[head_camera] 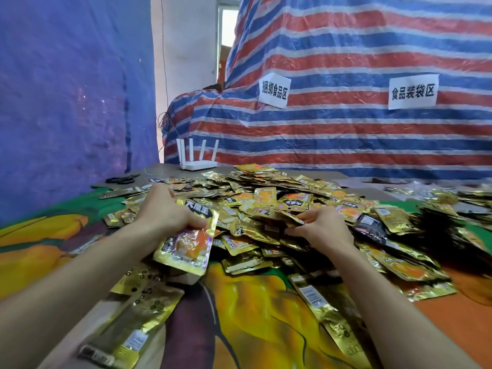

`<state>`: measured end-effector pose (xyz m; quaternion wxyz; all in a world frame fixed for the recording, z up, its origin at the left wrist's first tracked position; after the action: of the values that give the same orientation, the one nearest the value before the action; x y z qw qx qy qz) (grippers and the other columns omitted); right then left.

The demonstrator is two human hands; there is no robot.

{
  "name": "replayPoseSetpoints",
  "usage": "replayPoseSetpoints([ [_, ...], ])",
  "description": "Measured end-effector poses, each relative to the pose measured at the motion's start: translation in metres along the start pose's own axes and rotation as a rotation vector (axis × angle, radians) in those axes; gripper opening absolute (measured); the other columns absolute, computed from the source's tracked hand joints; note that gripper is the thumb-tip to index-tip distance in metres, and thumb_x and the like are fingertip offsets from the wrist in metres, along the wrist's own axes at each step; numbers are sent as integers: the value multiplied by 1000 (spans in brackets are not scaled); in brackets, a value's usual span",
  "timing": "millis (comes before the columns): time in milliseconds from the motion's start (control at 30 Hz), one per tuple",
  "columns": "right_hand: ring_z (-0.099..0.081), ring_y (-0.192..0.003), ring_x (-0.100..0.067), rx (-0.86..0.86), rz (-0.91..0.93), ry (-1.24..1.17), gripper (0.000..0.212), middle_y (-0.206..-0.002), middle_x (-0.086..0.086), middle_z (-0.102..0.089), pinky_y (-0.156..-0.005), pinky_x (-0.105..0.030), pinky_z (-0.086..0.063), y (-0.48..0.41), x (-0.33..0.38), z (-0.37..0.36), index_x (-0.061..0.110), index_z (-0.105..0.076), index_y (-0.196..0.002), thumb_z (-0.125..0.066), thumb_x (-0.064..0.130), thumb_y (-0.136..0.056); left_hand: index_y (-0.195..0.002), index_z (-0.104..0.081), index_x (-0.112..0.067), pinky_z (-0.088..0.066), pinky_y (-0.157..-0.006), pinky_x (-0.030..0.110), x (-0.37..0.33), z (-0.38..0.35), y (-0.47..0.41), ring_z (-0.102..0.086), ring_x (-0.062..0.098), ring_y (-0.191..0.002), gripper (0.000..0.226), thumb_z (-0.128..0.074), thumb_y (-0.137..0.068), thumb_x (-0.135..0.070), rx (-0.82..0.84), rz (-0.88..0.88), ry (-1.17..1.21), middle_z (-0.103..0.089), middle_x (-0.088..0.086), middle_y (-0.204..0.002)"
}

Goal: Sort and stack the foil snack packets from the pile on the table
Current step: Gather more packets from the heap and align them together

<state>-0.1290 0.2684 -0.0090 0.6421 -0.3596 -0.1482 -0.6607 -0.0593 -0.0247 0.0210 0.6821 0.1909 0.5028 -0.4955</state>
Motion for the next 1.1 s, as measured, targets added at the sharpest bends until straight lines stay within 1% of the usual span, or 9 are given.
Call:
replayPoseSetpoints([
  [100,-66,-107,-22,45,15,-48,55,-118,4,-71,-96,-51,-51,1,0,3,19,-77,-113,-92,43,-66,-97,-55,-2,-59,-68,46,-7,-11,-3,-71,30,-77,65,-97,-48,-9,116,97,206,-69,15,-92],
  [167,-65,-109,-22,96,27,-23,60,-117,2,-71,-100,-53,-49,1,-1,2,19,-75,-116,-95,38,-63,-102,-63,-6,-56,-70,41,-11,-21,-6,-70,28,-87,62,-96,-52,-17,210,61,61,-71,10,-97],
  [300,-61,-113,-22,123,46,50,55,-117,2,-68,-105,-52,-45,-2,-1,2,23,-71,-118,-91,33,-67,-104,-73,-11,-52,-76,34,-21,-43,-14,-66,21,-93,37,-88,-73,-25,464,-200,-358,-71,2,-99],
  [433,-53,-119,-23,81,167,217,49,-119,5,-60,-103,-44,-41,2,11,0,29,-65,-118,-83,35,-72,-121,-60,-23,-47,-73,26,-31,-72,-13,-59,16,-101,41,-77,-84,-31,649,-379,-615,-60,-3,-119],
  [567,-58,-117,-21,153,201,185,56,-134,5,-62,-104,-46,-43,7,13,-5,36,-60,-133,-79,36,-80,-142,-43,-17,-45,-84,31,-36,-101,-22,-49,19,-113,61,-70,-90,-33,745,-345,-767,-47,4,-139],
  [700,-64,-113,-19,165,193,97,56,-132,3,-67,-96,-47,-53,5,14,0,26,-69,-128,-85,42,-76,-138,-50,-11,-48,-94,37,-40,-109,-31,-54,23,-112,60,-76,-87,-31,728,-304,-717,-55,6,-131],
  [800,-67,-104,-19,208,191,26,53,-125,-1,-71,-93,-45,-56,3,11,6,21,-73,-124,-88,34,-74,-131,-56,-11,-46,-79,31,-46,-108,-34,-54,23,-105,57,-82,-81,-21,684,-301,-628,-56,6,-124],
  [933,-72,-84,-22,176,213,-54,24,-93,-4,-78,-85,-41,-60,-1,6,14,19,-80,-109,-79,14,-85,-132,-55,-16,-47,-74,28,-58,-94,-37,-56,28,-111,64,-85,-76,-11,603,-318,-601,-50,4,-113],
  [1100,-61,-63,-22,13,204,-88,17,-75,-14,-72,-58,-30,-46,-6,2,17,14,-78,-87,-67,23,-96,-114,-69,-5,-48,-50,20,-77,-58,-51,-65,12,-73,36,-80,-83,-20,479,-282,-499,-70,1,-93],
])
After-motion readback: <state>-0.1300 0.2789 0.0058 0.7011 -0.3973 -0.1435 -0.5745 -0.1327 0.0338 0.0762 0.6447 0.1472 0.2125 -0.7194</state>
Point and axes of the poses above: each hand's wrist, its own y-axis away from the middle knuckle, its own z-axis out of the back of the hand, x = y × z, the point moved 4 cm from there along -y, towards the middle knuckle
